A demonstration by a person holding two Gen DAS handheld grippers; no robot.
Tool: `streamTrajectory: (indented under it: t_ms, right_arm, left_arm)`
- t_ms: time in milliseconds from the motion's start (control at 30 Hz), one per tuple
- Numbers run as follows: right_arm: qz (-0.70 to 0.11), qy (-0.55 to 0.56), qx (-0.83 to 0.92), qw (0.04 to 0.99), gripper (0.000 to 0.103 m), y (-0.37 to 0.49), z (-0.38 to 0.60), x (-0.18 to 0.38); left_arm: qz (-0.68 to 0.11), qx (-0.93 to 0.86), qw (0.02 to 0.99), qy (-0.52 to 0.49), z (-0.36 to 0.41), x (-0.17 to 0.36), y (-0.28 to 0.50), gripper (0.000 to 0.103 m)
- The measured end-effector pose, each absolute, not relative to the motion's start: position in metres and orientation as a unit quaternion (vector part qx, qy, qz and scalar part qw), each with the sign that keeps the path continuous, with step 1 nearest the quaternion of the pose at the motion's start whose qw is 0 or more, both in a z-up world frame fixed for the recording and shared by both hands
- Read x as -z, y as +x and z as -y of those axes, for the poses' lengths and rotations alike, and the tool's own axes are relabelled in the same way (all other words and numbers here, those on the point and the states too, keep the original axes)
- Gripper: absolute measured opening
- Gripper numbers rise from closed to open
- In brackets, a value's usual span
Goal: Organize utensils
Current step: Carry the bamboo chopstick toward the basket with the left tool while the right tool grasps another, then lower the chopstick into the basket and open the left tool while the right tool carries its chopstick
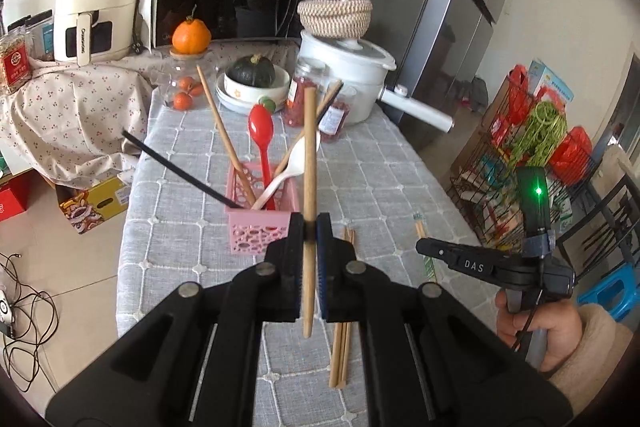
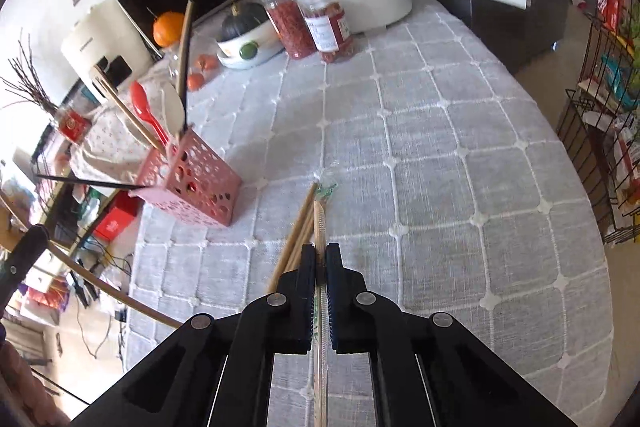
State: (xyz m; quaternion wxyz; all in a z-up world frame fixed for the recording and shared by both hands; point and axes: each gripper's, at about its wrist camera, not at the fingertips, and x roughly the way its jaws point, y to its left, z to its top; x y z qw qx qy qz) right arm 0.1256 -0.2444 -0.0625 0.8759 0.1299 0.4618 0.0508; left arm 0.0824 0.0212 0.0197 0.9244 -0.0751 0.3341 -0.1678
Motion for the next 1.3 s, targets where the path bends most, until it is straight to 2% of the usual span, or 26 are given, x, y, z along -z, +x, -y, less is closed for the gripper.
streamTrajectory:
  t_ms: [233, 400, 533, 767, 1300]
  right_arm:
    - [-0.381, 0.128, -0.062, 0.914, 0.005, 0.119, 0.239, 0.016]
    - [-0.357, 0.144, -0.068, 0.92, 0.005, 0.116, 0.242, 0.004]
    - [-0.341, 0.143, -0.07, 0.927, 0.005, 0.113, 0.244, -0.001]
    - [-0.332, 0.145, -0.078, 0.929, 0.005, 0.112, 0.246, -0.003]
    - [-0.317, 0.147, -0.085, 0.933, 0.005, 0.108, 0.242, -0.007]
  left_arm:
    - [-0.2, 0.127, 0.963, -0.126, -0.041, -0.053, 0.078, 0.007]
    - [-0.153, 0.085, 0.977, -0.124, -0.037, -0.058, 0.094, 0.007]
    - [-0.158, 0.073, 0.98, -0.099, -0.026, -0.05, 0.113, 0.007]
    - [-0.209, 0.068, 0.973, -0.076, -0.011, -0.022, 0.134, 0.007]
    - [-0.324, 0.045, 0.94, -0.095, -0.01, 0.005, 0.173, 0.007]
